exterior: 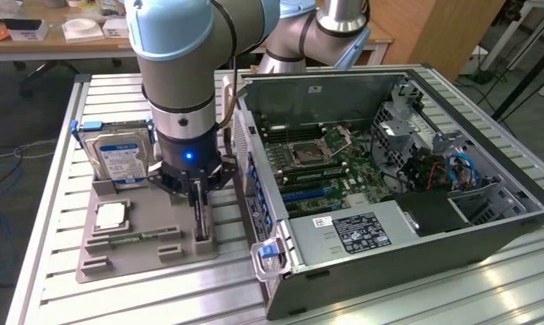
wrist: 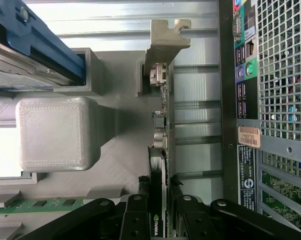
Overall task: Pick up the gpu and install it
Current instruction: 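Pick up the gpu and move the gpu toward the slot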
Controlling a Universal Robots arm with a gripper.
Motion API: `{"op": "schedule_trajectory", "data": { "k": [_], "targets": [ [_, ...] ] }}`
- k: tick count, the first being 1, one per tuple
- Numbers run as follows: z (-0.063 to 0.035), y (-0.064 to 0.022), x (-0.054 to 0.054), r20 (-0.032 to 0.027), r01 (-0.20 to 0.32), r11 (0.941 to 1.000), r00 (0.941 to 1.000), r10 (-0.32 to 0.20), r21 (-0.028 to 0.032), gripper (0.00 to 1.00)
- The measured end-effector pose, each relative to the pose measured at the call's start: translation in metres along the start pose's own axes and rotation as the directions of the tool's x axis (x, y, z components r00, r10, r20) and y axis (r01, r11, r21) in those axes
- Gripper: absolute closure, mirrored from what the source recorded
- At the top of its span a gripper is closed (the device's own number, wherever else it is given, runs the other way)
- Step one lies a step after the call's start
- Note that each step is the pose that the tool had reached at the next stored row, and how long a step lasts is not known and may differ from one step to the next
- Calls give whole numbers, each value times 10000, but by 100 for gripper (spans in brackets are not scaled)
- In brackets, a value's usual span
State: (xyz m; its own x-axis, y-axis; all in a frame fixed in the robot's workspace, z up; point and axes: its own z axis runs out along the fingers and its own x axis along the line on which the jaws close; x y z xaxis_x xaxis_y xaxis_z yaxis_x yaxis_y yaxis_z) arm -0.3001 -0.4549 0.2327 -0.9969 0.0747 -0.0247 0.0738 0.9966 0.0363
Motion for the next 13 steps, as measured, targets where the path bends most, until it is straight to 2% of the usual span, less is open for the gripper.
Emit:
{"op": "schedule_trajectory", "data": {
  "k": [7, 13],
  "targets": [
    [-105, 4, -2, -2, 0, 10000, 10000, 0, 1, 74],
    [-263, 9, -6, -1, 0, 10000, 10000, 0, 1, 74]
  ]
}}
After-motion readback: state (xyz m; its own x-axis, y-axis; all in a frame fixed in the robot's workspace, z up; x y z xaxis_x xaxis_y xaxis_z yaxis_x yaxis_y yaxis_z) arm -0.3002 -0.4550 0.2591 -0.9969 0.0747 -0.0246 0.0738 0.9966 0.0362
